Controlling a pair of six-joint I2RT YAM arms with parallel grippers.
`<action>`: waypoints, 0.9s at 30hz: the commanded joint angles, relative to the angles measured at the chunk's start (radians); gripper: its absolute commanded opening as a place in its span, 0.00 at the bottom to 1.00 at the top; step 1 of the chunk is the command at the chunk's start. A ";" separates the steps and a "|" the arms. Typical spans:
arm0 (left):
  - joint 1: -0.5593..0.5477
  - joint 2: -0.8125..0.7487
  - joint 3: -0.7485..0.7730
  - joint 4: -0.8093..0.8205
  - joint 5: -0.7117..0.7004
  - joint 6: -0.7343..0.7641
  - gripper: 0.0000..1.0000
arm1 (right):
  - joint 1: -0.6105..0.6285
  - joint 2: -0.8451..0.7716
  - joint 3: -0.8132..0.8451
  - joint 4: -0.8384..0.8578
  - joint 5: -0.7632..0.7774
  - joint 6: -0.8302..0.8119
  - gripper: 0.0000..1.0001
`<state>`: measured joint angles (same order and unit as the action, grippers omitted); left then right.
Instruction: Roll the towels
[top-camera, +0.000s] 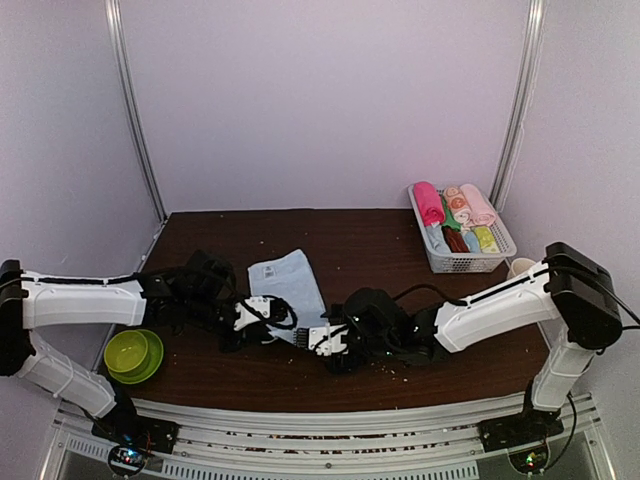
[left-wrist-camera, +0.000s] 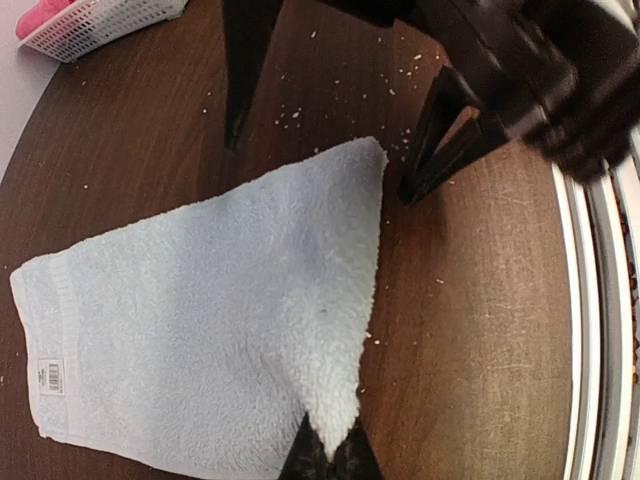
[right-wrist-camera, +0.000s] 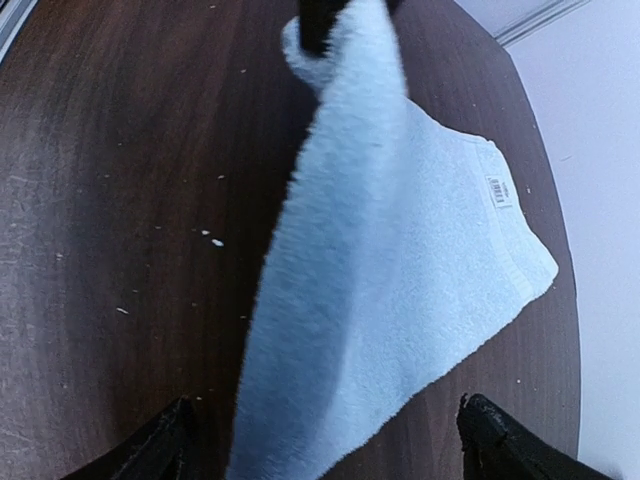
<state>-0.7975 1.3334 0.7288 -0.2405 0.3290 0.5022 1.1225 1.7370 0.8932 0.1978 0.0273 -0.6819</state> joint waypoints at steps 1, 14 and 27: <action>0.007 -0.021 -0.028 0.071 0.069 -0.026 0.00 | 0.064 0.037 -0.018 0.054 0.053 0.013 0.90; 0.006 0.004 -0.097 0.186 0.054 -0.041 0.00 | 0.145 0.111 -0.112 0.293 0.368 0.070 0.55; 0.006 0.007 -0.149 0.278 0.044 -0.050 0.00 | 0.155 0.157 -0.126 0.348 0.457 0.038 0.43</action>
<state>-0.7975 1.3399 0.5892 -0.0494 0.3630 0.4675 1.2705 1.8687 0.7654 0.5114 0.4355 -0.6334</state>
